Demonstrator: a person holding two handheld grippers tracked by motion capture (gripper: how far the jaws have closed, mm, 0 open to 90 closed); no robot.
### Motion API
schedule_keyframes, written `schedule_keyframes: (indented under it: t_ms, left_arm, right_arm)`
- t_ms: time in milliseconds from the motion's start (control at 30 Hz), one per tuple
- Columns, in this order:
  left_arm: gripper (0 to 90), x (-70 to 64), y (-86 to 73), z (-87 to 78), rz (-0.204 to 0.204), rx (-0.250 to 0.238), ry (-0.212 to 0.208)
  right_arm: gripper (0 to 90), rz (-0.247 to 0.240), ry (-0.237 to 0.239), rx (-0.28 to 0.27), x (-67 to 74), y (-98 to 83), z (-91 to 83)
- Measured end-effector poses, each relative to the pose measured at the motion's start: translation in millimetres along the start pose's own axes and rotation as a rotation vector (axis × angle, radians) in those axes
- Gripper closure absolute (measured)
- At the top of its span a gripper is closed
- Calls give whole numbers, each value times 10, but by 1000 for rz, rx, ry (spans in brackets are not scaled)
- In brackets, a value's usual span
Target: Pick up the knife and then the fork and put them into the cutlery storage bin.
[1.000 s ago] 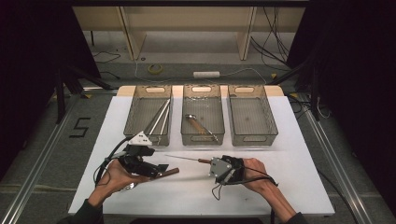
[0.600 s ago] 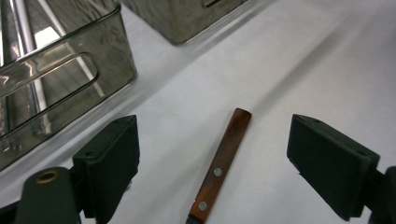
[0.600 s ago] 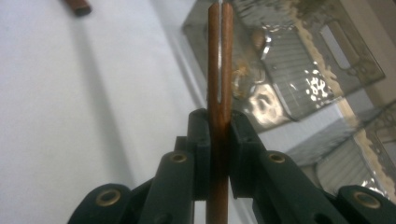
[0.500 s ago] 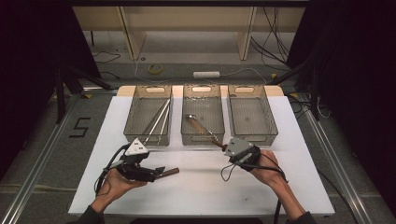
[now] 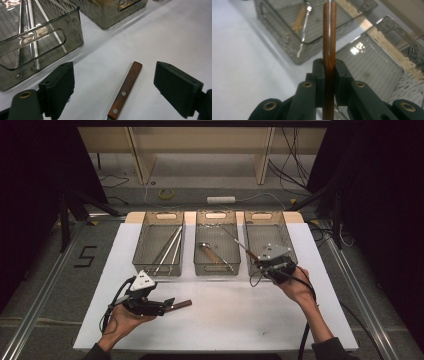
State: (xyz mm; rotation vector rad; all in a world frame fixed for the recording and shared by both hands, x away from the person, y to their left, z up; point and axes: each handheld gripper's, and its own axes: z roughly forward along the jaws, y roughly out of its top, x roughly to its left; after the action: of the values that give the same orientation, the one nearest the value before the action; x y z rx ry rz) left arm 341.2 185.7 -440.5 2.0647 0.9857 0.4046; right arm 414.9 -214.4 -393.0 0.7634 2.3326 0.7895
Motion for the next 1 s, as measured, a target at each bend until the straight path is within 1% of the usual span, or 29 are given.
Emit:
schedule_keyframes:
  t_ms: [100, 133, 200, 233, 267, 300, 367, 433, 533, 600, 667, 767, 933, 1000]
  left_arm:
    - [163, 4, 2, -15, 4, -11, 5]
    - [162, -2, 0, -17, -2, -16, 9]
    - [161, -4, -1, -23, 4, -19, 14]
    - [160, -5, 0, -28, 4, -24, 14]
    - [160, -5, 0, -30, 2, -28, 15]
    - [160, -5, 0, -32, 0, -32, 16]
    - [159, -3, -1, -42, -1, -42, 21]
    - [159, 0, 1, -53, -11, -53, 20]
    - [158, -1, 2, -68, -10, -64, 22]
    - [159, -7, 4, -70, -16, -75, 22]
    - [158, -8, 3, -73, -10, -72, 21]
    - [158, -6, -2, -72, -10, -70, 22]
    - [158, -11, -5, -72, -12, -68, 23]
    - [158, -12, -4, -67, -13, -65, 23]
  right_arm:
    - [816, 49, -11, 24, -128, 35, 33]
    - [816, 74, -15, 25, -174, 46, 47]
    - [816, 115, -21, 40, -277, 62, 80]
    - [816, 132, -23, 41, -305, 65, 90]
    - [816, 159, -23, 40, -350, 71, 115]
    - [816, 171, -25, 46, -375, 73, 129]
    - [816, 210, -30, 63, -434, 84, 181]
    - [815, 236, -36, 76, -475, 93, 224]
    - [815, 303, -38, 102, -553, 100, 311]
    - [816, 322, -43, 117, -590, 105, 359]
    - [815, 349, -49, 133, -630, 113, 407]
    - [815, 395, -60, 153, -655, 108, 449]
    - [815, 438, -69, 203, -697, 55, 530]
    - [815, 447, -74, 213, -709, 42, 546]
